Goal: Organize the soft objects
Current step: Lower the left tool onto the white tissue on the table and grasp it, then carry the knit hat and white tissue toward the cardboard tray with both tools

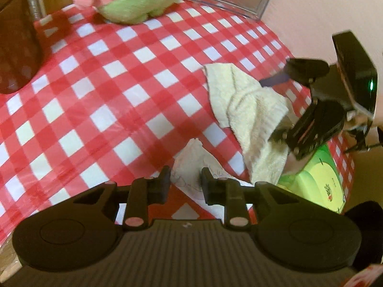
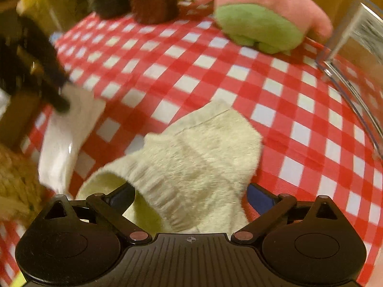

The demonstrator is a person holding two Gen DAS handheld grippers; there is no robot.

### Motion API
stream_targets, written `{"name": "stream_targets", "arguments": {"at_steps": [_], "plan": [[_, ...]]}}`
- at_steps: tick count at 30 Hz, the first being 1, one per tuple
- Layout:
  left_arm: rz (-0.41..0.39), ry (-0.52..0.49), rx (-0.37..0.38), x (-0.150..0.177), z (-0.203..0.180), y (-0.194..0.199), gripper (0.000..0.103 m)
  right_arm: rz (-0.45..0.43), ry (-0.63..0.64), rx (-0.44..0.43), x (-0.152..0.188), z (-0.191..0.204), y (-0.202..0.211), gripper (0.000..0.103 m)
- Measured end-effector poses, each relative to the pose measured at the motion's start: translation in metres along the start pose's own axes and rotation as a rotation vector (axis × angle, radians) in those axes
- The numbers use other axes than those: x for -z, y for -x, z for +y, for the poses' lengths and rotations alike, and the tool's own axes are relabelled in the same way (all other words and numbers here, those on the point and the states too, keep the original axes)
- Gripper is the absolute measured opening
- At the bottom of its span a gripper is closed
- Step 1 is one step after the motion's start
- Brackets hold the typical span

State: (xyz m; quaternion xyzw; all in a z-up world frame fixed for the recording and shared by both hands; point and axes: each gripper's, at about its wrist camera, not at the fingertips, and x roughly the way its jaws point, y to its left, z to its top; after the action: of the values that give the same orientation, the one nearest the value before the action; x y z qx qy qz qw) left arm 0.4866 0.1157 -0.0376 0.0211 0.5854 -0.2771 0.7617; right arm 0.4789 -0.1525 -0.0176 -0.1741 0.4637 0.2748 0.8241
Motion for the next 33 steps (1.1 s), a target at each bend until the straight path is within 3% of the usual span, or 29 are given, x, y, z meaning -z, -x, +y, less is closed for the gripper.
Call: {"name": "stream_targets", "arguments": {"at_steps": [4, 7, 10, 12, 15, 21, 33], "plan": [[-0.028, 0.016, -0.017, 0.001, 0.003, 0.004, 0.024, 0.029, 0.060, 0.044, 0.002, 0.012, -0.011, 0.097], [-0.034, 0.011, -0.025, 0.002, 0.001, 0.005, 0.024, 0.027, 0.040, 0.047, -0.001, 0.012, -0.011, 0.080], [-0.042, 0.004, -0.029, 0.001, -0.002, 0.006, 0.024, 0.027, 0.040, 0.062, -0.004, 0.012, -0.006, 0.053], [-0.055, 0.005, -0.031, 0.002, -0.003, 0.010, 0.024, 0.025, 0.044, 0.079, -0.006, 0.012, -0.001, 0.028], [-0.075, 0.009, -0.043, 0.002, -0.005, 0.016, 0.024, -0.001, 0.039, 0.100, -0.006, 0.014, 0.011, 0.024], [-0.105, -0.003, -0.082, 0.003, -0.015, 0.035, 0.024, -0.069, 0.041, 0.157, -0.007, 0.023, 0.041, 0.023], [-0.168, -0.069, -0.130, 0.014, -0.057, 0.101, 0.024, -0.154, 0.087, 0.192, -0.005, 0.051, 0.127, 0.023]]}}
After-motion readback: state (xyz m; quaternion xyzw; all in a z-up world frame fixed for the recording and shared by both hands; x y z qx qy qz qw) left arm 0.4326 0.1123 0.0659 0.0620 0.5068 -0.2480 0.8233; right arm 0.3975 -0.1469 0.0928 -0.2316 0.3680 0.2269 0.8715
